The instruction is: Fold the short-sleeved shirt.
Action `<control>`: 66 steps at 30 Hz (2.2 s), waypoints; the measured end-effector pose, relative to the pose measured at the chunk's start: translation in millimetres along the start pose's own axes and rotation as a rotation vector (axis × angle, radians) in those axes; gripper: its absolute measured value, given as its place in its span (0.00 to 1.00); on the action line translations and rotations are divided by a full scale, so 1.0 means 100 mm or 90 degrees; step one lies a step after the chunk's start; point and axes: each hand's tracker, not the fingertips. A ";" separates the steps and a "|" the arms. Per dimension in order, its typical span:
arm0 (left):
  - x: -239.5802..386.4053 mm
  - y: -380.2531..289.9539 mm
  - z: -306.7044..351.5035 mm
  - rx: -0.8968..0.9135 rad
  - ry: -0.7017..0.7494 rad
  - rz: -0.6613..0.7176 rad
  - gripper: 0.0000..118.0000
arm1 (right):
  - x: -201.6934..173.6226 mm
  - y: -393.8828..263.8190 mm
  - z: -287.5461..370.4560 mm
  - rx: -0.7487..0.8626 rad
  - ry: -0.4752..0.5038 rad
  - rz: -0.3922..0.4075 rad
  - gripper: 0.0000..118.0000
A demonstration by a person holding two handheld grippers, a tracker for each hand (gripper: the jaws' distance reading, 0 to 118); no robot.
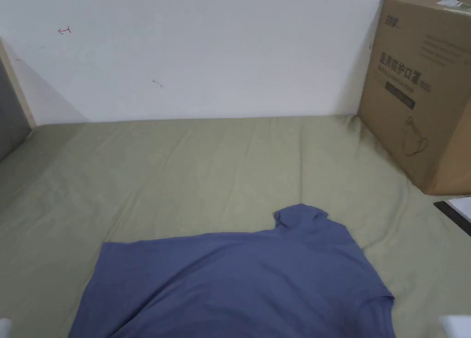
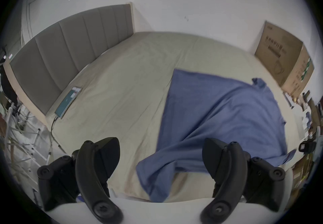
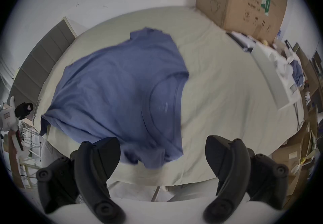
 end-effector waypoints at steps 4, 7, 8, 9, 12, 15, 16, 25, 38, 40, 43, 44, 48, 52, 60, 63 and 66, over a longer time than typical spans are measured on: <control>0.27 0.17 0.15 0.060 -0.023 -0.025 0.02 | -0.14 0.23 0.31 0.092 0.025 -0.005 0.17; 0.46 0.23 0.15 0.095 -0.036 -0.029 0.00 | -0.20 0.40 0.46 0.150 0.056 -0.037 0.04; 0.49 0.27 0.14 0.094 -0.037 -0.024 0.00 | -0.21 0.45 0.47 0.156 0.074 -0.046 0.02; 0.52 0.29 0.12 0.103 -0.043 -0.020 0.00 | -0.22 0.50 0.45 0.162 0.089 -0.037 0.00; 0.61 0.40 0.02 0.110 -0.034 -0.014 0.00 | -0.15 0.76 0.23 0.154 0.076 -0.029 0.00; 0.66 0.50 -0.11 0.104 -0.030 -0.014 0.00 | 0.00 1.13 -0.15 0.132 0.104 -0.056 0.00; 0.68 0.53 -0.13 0.104 -0.030 -0.015 0.00 | 0.05 1.27 -0.30 0.116 0.099 -0.059 0.00; 0.87 0.68 -0.52 0.072 -0.001 -0.042 0.00 | 0.34 2.51 -1.98 -0.040 0.027 -0.016 0.88; 0.89 0.69 -0.92 0.026 0.019 -0.032 0.00 | 0.27 2.75 -2.70 -0.137 -0.010 0.056 0.31; 0.89 0.69 -0.94 0.020 0.019 -0.023 0.00 | 0.24 2.77 -2.68 -0.139 -0.005 0.050 0.11; 0.86 0.74 -0.98 0.005 0.024 -0.020 0.00 | 0.16 2.80 -2.61 -0.137 -0.024 0.072 0.00; 0.83 0.76 -1.01 -0.006 0.033 -0.024 0.00 | 0.15 2.81 -2.57 -0.134 -0.022 0.071 0.00; 0.69 0.92 -1.14 -0.003 0.047 0.018 0.65 | 0.16 2.86 -2.35 -0.100 0.033 0.031 0.00; 0.61 1.22 -1.44 0.010 0.029 0.032 0.96 | 0.12 2.83 -2.22 -0.091 0.026 0.031 0.00; 0.67 1.77 -2.69 -0.145 0.003 -0.020 0.91 | 0.05 2.75 -2.18 -0.097 0.019 0.036 0.00; 0.72 1.71 -3.09 -0.201 0.041 -0.062 0.77 | 0.04 2.75 -2.16 -0.096 0.020 0.035 0.00; 0.78 1.55 -3.20 -0.196 0.044 -0.076 0.75 | 0.03 2.74 -2.18 -0.097 0.022 0.030 0.00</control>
